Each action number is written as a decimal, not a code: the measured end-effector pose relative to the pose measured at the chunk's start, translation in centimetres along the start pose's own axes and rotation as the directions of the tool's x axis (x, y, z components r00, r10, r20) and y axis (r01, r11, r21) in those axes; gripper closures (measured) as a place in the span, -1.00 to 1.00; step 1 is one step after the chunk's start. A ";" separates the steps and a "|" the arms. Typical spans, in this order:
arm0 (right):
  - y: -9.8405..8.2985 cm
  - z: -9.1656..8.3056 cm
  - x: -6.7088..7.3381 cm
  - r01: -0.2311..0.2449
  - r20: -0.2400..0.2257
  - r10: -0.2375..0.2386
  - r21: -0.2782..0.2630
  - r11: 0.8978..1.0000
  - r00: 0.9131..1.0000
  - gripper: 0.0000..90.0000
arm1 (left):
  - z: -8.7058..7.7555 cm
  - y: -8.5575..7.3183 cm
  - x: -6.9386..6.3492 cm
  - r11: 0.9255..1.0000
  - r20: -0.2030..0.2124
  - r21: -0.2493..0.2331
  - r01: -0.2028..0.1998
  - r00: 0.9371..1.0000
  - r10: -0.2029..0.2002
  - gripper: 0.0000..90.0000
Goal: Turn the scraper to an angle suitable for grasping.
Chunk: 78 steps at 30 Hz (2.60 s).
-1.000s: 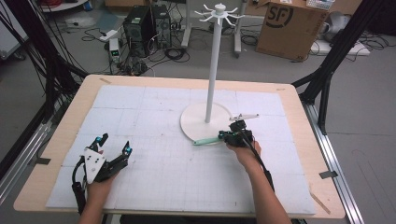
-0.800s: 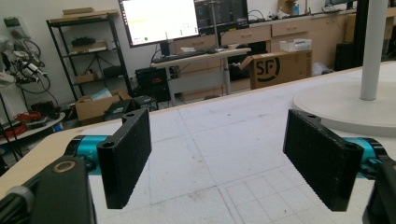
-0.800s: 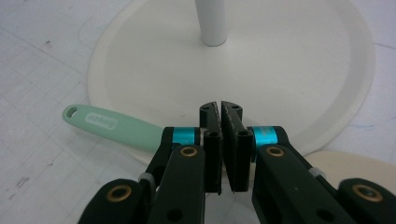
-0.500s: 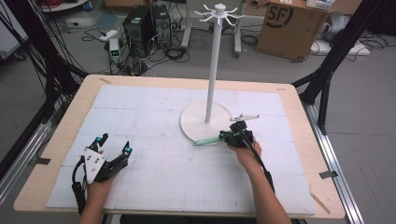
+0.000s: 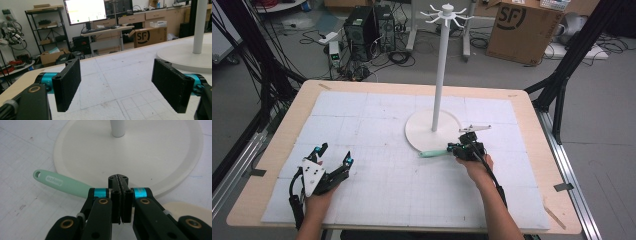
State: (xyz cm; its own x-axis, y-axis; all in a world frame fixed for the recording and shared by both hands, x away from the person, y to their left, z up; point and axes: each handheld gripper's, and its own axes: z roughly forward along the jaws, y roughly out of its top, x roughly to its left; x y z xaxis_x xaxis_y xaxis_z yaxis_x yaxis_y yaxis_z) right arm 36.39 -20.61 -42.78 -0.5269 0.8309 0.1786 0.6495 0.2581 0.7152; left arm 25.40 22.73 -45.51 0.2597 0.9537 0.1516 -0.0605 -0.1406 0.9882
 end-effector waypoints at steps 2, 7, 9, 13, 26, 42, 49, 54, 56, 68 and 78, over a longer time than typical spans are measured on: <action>-0.1 0.0 0.0 0.003 0.000 -0.003 -0.005 1.000 1.000 1.00 | 0.0 0.0 0.0 1.000 0.000 0.000 -0.001 1.000 0.001 -0.46; -0.4 -0.3 0.0 0.035 -0.001 -0.035 -0.037 0.999 0.999 1.00 | 0.0 0.0 0.0 1.000 0.000 0.000 0.000 1.000 0.000 -0.46; -0.5 -0.6 -0.2 0.053 -0.009 -0.054 -0.056 0.997 0.999 0.96 | 0.0 0.0 0.0 1.000 0.000 0.000 0.000 1.000 0.000 -0.46; -0.8 -1.3 -0.6 0.125 -0.035 -0.127 -0.057 0.991 0.991 0.68 | 0.0 0.0 0.0 1.000 0.001 0.000 0.000 1.000 0.000 -0.46; -2.1 -2.0 -0.4 0.429 0.065 -0.427 -0.032 0.903 0.902 0.33 | 0.0 0.0 0.0 1.000 0.000 -0.002 -0.001 1.000 0.001 -0.46; -2.4 -0.9 0.0 0.548 0.080 -0.546 -0.011 0.836 0.834 0.22 | 0.0 0.0 0.0 1.000 0.001 -0.001 -0.003 1.000 0.003 -0.46; -2.3 -0.7 0.1 0.565 0.067 -0.563 -0.027 0.824 0.824 0.20 | 0.0 0.0 0.0 1.000 0.000 -0.002 -0.002 1.000 0.002 -0.46; -2.3 -0.7 -0.1 0.551 0.061 -0.549 -0.029 0.834 0.834 0.19 | 0.0 0.0 0.0 1.000 0.000 -0.002 -0.002 1.000 0.002 -0.46; -2.3 -0.7 -0.2 0.548 0.055 -0.546 -0.029 0.836 0.836 0.20 | 0.0 0.0 0.0 1.000 0.002 -0.001 -0.002 1.000 0.002 -0.46; -2.4 -0.2 -0.4 0.539 0.045 -0.538 -0.024 0.842 0.842 0.24 | 0.0 0.0 0.0 1.000 0.001 -0.002 0.000 1.000 0.000 -0.46; -2.4 -0.6 -0.4 0.538 0.028 -0.537 -0.023 0.843 0.843 0.58 | 0.0 0.0 0.0 1.000 0.002 -0.001 -0.002 1.000 0.002 -0.46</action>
State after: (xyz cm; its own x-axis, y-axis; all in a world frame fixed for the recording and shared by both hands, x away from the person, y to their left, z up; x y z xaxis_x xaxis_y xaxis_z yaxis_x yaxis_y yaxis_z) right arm 34.73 -21.89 -44.14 -0.7779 0.5755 -0.2524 0.2512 0.6529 0.7146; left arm 25.39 22.71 -45.51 0.2614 0.9530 0.1535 -0.0620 -0.1421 0.9879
